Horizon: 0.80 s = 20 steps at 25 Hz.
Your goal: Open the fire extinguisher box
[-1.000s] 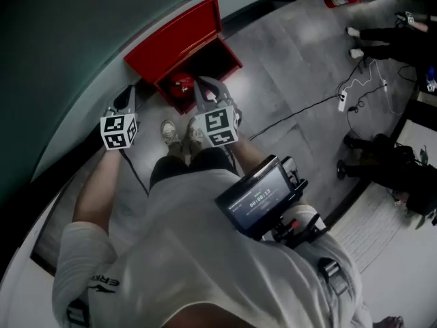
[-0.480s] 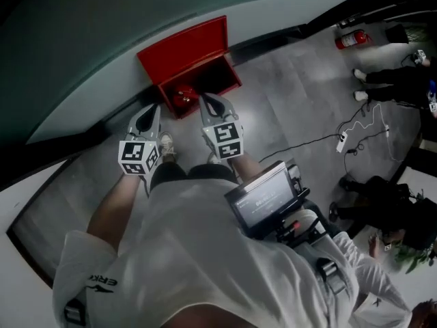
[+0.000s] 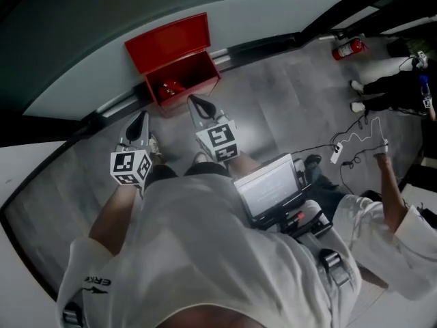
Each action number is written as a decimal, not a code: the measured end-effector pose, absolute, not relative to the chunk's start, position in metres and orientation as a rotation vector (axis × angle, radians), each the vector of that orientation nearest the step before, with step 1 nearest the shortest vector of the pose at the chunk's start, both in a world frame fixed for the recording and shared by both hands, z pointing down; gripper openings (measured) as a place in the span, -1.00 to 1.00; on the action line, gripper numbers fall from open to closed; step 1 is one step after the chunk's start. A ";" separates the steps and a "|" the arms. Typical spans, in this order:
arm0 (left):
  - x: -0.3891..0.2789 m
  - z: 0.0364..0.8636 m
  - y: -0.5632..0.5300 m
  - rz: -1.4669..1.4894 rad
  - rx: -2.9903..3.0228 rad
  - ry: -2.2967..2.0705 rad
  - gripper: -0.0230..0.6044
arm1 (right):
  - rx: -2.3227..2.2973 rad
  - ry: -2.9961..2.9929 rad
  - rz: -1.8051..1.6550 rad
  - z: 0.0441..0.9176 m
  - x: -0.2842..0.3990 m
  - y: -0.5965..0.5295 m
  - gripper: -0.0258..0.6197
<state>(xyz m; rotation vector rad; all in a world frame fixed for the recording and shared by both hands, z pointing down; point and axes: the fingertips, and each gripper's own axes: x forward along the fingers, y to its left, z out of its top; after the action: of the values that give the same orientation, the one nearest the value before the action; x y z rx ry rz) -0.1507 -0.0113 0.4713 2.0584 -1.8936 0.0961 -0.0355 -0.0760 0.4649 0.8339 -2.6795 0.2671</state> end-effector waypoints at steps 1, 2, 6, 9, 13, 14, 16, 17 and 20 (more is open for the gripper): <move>-0.145 0.466 -0.004 0.095 2.061 -1.905 -0.92 | 0.828 -2.689 0.263 0.462 -0.029 -0.070 -0.88; -0.139 0.461 0.002 0.093 2.066 -1.913 -0.92 | 0.825 -2.699 0.261 0.457 -0.023 -0.064 -0.88; -0.123 0.440 0.024 0.064 2.102 -1.935 -0.92 | 0.808 -2.748 0.256 0.429 -0.014 -0.038 -0.88; -0.116 0.426 0.039 0.032 2.151 -1.949 -0.92 | 0.798 -2.813 0.212 0.405 -0.019 -0.017 -0.88; -0.108 0.417 0.066 0.018 2.231 -1.944 -0.92 | 0.794 -2.884 0.163 0.385 -0.021 0.019 -0.88; -0.108 0.415 0.073 0.025 2.250 -1.944 -0.92 | 0.790 -2.888 0.175 0.385 -0.022 0.028 -0.88; -0.109 0.410 0.081 0.031 2.275 -1.940 -0.92 | 0.779 -2.882 0.196 0.386 -0.024 0.040 -0.88; -0.110 0.407 0.082 0.027 2.284 -1.936 -0.92 | 0.777 -2.880 0.206 0.385 -0.025 0.043 -0.88; -0.114 0.400 0.083 0.020 2.279 -1.918 -0.92 | 0.773 -2.883 0.219 0.382 -0.029 0.046 -0.88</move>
<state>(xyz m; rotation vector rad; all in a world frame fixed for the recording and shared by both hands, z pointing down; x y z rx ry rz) -0.1141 0.0832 0.4000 2.2786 -1.9185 0.0196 -0.0289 0.0463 0.3817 0.7729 -2.8834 0.2194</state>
